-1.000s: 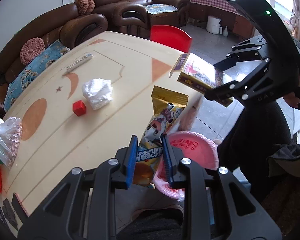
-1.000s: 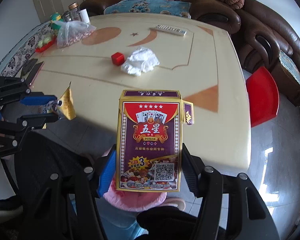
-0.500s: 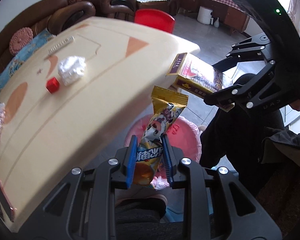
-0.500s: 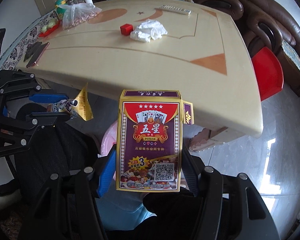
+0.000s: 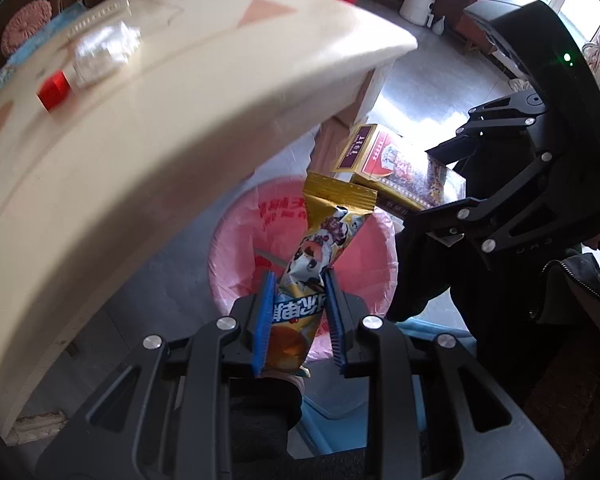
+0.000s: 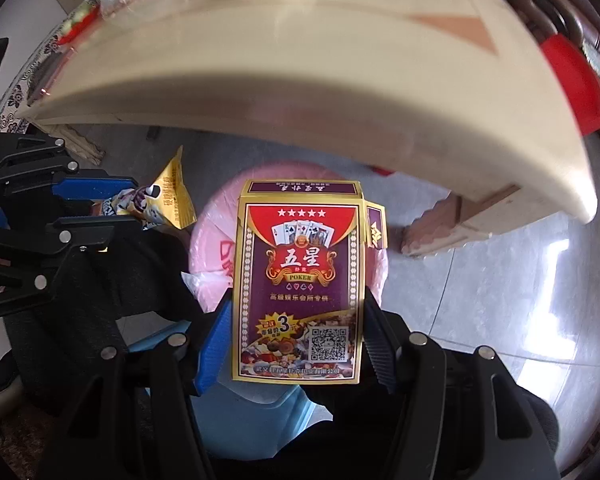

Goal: Collect trash
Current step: 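Lift the candy bar and card box and carry them over the pink bin, then open the left gripper over the bin while the right gripper releases the card box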

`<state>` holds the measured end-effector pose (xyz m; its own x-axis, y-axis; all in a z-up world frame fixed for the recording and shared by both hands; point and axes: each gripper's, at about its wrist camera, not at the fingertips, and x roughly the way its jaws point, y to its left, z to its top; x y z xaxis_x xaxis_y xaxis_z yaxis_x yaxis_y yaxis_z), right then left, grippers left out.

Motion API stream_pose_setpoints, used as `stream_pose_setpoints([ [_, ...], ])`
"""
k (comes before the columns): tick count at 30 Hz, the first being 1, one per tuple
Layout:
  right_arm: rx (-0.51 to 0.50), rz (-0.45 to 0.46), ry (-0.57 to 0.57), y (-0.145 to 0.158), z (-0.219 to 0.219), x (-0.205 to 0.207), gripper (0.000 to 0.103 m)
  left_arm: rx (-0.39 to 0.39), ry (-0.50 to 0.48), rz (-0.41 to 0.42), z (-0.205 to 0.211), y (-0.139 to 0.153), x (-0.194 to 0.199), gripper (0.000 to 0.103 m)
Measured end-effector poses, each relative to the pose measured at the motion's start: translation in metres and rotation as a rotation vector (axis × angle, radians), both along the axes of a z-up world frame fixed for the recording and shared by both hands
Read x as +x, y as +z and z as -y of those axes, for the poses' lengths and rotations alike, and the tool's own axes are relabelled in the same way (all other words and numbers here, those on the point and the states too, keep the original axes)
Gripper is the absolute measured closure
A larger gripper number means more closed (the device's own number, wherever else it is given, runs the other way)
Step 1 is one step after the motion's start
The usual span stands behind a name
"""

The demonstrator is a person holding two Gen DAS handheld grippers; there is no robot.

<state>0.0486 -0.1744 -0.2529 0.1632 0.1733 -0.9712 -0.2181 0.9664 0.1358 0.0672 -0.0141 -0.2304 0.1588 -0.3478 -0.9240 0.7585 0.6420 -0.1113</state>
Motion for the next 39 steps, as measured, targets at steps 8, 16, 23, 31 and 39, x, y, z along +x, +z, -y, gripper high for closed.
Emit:
stream_pose_setpoints([
  [8, 0.018, -0.116, -0.022, -0.059, 0.000, 0.014, 0.044, 0.044, 0.016, -0.107, 0.013, -0.055, 0.020, 0.077],
  [16, 0.021, -0.215, -0.033, -0.114, 0.003, 0.024, 0.044, 0.090, 0.042, -0.188, 0.025, -0.099, 0.032, 0.077],
  [23, 0.018, -0.264, -0.025, -0.139, -0.003, 0.026, 0.044, 0.140, 0.026, -0.242, 0.033, -0.126, 0.033, 0.077],
  [31, 0.012, -0.296, -0.014, -0.158, -0.007, 0.033, 0.044, 0.172, 0.029, -0.279, 0.039, -0.144, 0.039, 0.077],
  [39, 0.009, -0.303, 0.007, -0.163, -0.010, 0.036, 0.035, 0.207, 0.017, -0.286, 0.042, -0.148, 0.039, 0.062],
])
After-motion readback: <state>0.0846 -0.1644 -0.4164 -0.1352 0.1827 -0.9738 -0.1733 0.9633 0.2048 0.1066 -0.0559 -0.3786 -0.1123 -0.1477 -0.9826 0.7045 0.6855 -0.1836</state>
